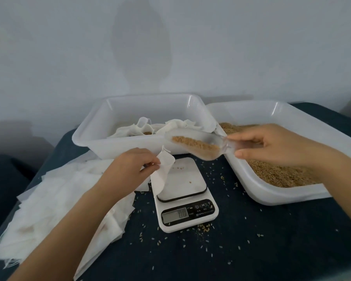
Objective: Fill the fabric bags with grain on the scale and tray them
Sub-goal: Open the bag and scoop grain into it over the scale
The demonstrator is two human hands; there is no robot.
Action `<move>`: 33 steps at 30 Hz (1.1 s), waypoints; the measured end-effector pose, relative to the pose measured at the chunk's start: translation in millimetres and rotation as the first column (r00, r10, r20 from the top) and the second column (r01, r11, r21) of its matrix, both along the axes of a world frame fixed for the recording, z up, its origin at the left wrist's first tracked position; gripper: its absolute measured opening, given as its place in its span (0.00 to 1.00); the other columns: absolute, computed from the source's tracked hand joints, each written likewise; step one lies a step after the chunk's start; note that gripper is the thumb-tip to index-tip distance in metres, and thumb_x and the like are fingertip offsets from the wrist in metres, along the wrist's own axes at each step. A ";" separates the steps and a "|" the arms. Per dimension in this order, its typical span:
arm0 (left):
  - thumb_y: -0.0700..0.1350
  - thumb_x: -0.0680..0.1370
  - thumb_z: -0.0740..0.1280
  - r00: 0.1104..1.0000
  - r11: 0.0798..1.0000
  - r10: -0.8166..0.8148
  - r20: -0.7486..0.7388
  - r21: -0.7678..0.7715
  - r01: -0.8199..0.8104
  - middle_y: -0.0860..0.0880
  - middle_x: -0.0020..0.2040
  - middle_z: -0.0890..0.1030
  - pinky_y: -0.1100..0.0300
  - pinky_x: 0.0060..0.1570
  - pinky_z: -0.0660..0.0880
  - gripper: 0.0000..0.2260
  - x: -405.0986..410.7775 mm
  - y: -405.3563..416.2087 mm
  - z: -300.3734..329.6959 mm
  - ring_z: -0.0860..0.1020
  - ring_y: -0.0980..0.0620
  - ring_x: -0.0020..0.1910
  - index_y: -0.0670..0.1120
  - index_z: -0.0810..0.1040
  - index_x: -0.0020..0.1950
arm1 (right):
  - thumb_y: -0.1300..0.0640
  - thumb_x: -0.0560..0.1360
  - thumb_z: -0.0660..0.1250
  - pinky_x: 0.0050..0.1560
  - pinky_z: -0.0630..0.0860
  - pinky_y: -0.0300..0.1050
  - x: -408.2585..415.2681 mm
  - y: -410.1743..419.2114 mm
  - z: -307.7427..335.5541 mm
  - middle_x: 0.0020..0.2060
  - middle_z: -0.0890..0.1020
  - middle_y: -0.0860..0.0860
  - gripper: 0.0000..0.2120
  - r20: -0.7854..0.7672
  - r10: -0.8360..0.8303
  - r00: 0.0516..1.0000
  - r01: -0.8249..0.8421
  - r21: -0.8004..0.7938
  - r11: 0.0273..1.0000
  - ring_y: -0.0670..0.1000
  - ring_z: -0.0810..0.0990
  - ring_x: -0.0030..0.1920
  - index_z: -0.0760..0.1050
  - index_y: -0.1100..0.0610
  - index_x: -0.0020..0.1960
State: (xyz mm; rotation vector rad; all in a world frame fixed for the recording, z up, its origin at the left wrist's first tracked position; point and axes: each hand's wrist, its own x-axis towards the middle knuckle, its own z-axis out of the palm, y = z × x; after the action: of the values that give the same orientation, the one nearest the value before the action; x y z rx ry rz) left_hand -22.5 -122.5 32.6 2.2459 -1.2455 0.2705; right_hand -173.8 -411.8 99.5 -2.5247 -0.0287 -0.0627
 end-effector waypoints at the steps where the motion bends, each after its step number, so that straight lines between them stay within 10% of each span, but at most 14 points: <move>1: 0.42 0.75 0.69 1.000 1.000 -0.008 0.005 0.007 0.008 0.56 0.40 0.79 0.70 0.41 0.68 0.02 0.3 0.0 1.0 0.75 0.57 0.41 0.48 0.82 0.44 | 0.45 0.71 0.68 0.56 0.70 0.37 1.2 4.4 0.1 0.53 0.78 0.28 0.19 -0.014 0.037 0.999 -0.038 -0.045 0.998 0.33 0.76 0.55 0.70 0.21 0.53; 11: 0.42 0.75 0.69 0.997 0.996 -0.076 0.014 0.046 0.075 0.56 0.42 0.80 0.66 0.42 0.71 0.02 -4.6 0.0 4.6 0.74 0.60 0.39 0.45 0.82 0.44 | 0.48 0.73 0.69 0.39 0.71 0.37 12.4 16.0 5.2 0.43 0.78 0.30 0.19 -0.104 0.115 0.988 -0.138 -0.252 0.958 0.37 0.76 0.42 0.70 0.23 0.51; 17: 0.41 0.74 0.70 0.993 0.992 -0.116 0.000 0.043 0.116 0.52 0.43 0.81 0.64 0.45 0.72 0.03 -9.1 -1.1 2.6 0.75 0.59 0.40 0.43 0.82 0.45 | 0.49 0.72 0.71 0.55 0.77 0.51 17.2 25.3 18.4 0.48 0.83 0.37 0.16 -0.197 0.055 0.979 -0.111 -0.286 0.952 0.42 0.80 0.48 0.77 0.34 0.58; 33: 0.43 0.74 0.70 0.992 0.990 -0.129 -0.003 0.059 0.129 0.52 0.44 0.81 0.67 0.44 0.71 0.03 -10.4 0.7 3.6 0.74 0.60 0.39 0.44 0.83 0.44 | 0.49 0.69 0.75 0.44 0.73 0.37 37.1 45.7 48.4 0.42 0.79 0.39 0.12 -0.241 0.040 0.970 -0.138 -0.406 0.903 0.41 0.78 0.45 0.73 0.43 0.47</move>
State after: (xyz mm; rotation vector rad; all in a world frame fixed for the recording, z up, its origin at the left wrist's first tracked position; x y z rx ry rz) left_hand -32.8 -121.8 36.2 2.2026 -1.4094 0.1883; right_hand -136.7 -366.1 147.9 -2.9423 -0.0731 0.3039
